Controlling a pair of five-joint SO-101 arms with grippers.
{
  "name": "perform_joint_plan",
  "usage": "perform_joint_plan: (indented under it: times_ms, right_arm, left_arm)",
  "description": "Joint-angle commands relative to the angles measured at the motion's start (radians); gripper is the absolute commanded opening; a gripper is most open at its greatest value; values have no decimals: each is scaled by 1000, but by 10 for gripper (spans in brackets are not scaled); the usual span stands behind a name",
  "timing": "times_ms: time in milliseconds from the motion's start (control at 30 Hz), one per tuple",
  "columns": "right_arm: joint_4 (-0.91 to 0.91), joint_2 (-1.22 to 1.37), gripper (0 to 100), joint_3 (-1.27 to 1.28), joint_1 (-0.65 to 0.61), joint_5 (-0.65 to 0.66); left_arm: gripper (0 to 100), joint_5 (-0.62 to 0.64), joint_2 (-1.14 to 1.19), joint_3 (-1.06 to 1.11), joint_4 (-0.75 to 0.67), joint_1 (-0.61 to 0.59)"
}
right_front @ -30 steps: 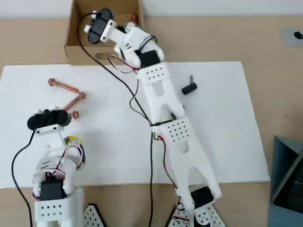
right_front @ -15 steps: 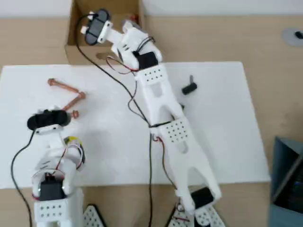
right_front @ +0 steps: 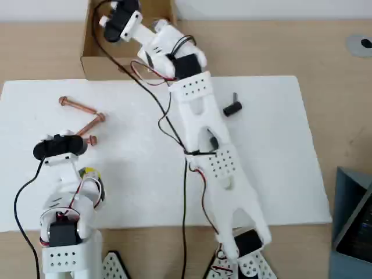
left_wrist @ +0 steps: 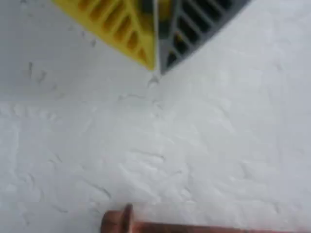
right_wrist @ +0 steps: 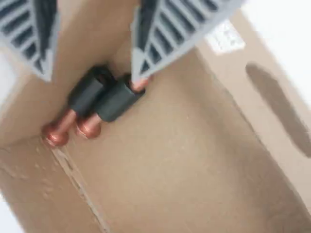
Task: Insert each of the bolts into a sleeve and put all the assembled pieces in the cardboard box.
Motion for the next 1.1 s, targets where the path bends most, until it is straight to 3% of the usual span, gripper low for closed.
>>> perform_joint_plan:
  times_ms: [0,467,667,833,1067]
  right_arm:
    - [120,-147,27,-45,18,-12]
    - [565,-384,9,-45,84,-17]
    - [585,-487,9,-21,113,-110]
    - [585,-645,9,179,142,-167]
    - [583,-1000,9,716,168,-169]
  left_arm:
    - [2,-9,-8,-6,-14,0]
    - [2,-9,-8,-8,-14,0]
    - [2,-9,-8,-8,-14,0]
    - [2,-9,-8,-8,-14,0]
    - [2,-9,-8,-8,-14,0]
